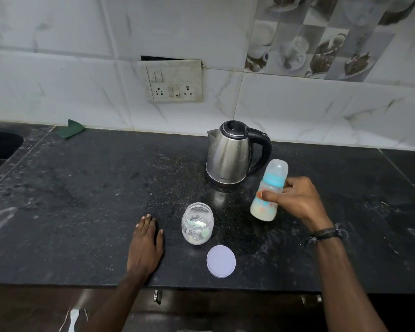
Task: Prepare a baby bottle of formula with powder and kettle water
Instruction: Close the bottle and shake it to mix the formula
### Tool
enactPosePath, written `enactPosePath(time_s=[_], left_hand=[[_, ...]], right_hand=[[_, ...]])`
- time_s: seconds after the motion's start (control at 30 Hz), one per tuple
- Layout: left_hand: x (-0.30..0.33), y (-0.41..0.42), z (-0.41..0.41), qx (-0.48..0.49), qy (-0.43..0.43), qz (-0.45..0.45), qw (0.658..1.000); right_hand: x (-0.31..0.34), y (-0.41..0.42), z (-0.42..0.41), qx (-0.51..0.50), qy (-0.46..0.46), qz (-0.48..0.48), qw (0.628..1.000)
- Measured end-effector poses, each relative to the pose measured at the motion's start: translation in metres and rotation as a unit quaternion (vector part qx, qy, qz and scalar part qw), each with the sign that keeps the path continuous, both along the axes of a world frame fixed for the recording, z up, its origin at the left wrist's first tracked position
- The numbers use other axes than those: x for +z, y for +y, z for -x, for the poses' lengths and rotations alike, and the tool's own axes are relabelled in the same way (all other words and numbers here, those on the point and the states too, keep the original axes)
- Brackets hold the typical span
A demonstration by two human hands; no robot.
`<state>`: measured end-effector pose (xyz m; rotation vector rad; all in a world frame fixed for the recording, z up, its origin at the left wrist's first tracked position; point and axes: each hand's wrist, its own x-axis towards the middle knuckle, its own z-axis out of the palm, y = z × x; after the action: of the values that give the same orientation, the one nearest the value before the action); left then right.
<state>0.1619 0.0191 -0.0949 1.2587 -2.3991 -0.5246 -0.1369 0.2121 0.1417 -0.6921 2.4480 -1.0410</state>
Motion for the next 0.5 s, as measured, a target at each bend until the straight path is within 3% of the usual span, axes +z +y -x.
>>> enactPosePath(time_s=[0.07,0.17,0.27,0.37,0.5], left_hand=[[0.0011,-0.0001,0.0000,0.002,-0.001,-0.002,1.000],[0.0018,0.0012,-0.0001,0.002,-0.003,-0.002,1.000],[0.0014,0.0004,-0.0004,0.000,-0.001,-0.003,1.000],[0.0014,0.0013,0.0001,0.001,-0.004,-0.002,1.000],[0.0015,0.0006,0.0000,0.001,0.000,-0.004,1.000]], right_hand=[[0.0016,-0.0004,-0.0013,0.029,-0.047,0.008,0.998],[0.0021,0.0004,0.0018,0.006,-0.003,-0.003,1.000],[0.0058,0.0001,0.0007,0.007,-0.044,0.012,0.999],[0.0057,0.0000,0.0010,-0.026,0.007,-0.003,1.000],[0.0020,-0.0010,-0.0026,-0.005,-0.053,0.034,0.998]])
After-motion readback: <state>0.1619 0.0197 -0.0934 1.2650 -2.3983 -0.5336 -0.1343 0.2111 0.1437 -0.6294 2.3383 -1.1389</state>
